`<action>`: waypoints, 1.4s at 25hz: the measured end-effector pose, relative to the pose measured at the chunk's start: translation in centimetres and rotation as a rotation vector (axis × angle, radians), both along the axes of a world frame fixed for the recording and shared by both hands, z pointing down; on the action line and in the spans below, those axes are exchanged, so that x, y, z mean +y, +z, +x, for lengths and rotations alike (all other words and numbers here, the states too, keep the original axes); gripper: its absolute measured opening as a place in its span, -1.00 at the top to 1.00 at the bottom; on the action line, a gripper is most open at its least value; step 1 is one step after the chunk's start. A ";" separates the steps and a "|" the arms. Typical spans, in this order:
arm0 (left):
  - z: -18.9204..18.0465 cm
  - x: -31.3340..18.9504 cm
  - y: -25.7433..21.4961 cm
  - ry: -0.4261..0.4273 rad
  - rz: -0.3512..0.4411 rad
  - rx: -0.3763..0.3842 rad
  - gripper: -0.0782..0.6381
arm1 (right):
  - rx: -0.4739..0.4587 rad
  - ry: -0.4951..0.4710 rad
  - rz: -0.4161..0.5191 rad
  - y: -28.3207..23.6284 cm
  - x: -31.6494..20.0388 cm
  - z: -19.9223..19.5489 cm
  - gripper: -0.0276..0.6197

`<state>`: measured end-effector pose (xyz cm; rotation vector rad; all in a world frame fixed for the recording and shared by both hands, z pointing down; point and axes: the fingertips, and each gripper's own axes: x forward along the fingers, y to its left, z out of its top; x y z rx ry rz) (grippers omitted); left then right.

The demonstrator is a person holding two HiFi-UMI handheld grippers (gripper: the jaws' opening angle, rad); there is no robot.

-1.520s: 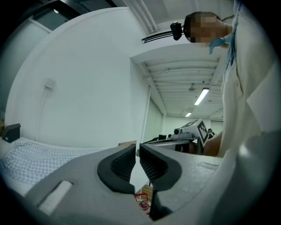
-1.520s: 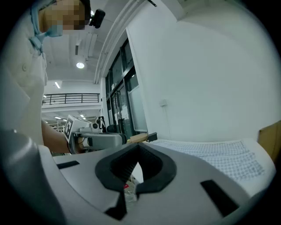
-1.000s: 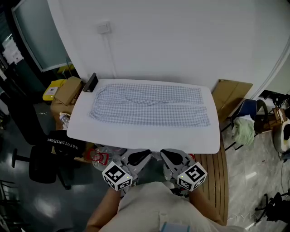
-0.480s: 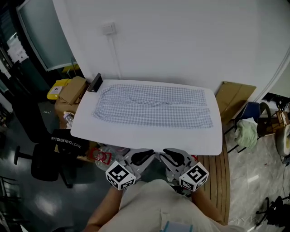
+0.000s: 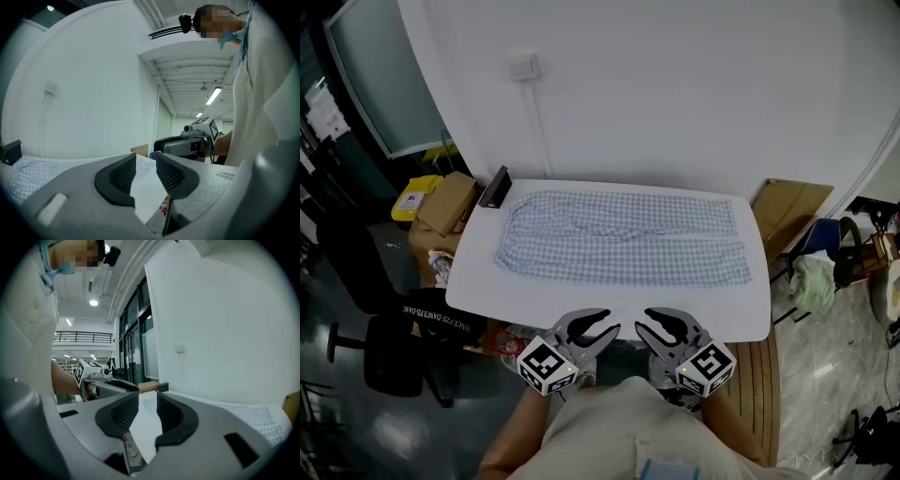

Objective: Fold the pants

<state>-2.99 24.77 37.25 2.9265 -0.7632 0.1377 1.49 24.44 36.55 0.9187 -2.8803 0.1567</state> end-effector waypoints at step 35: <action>-27.9 -19.3 18.9 0.111 -0.127 -0.836 -0.02 | 0.747 -0.249 -0.104 18.2 -16.1 -11.9 0.35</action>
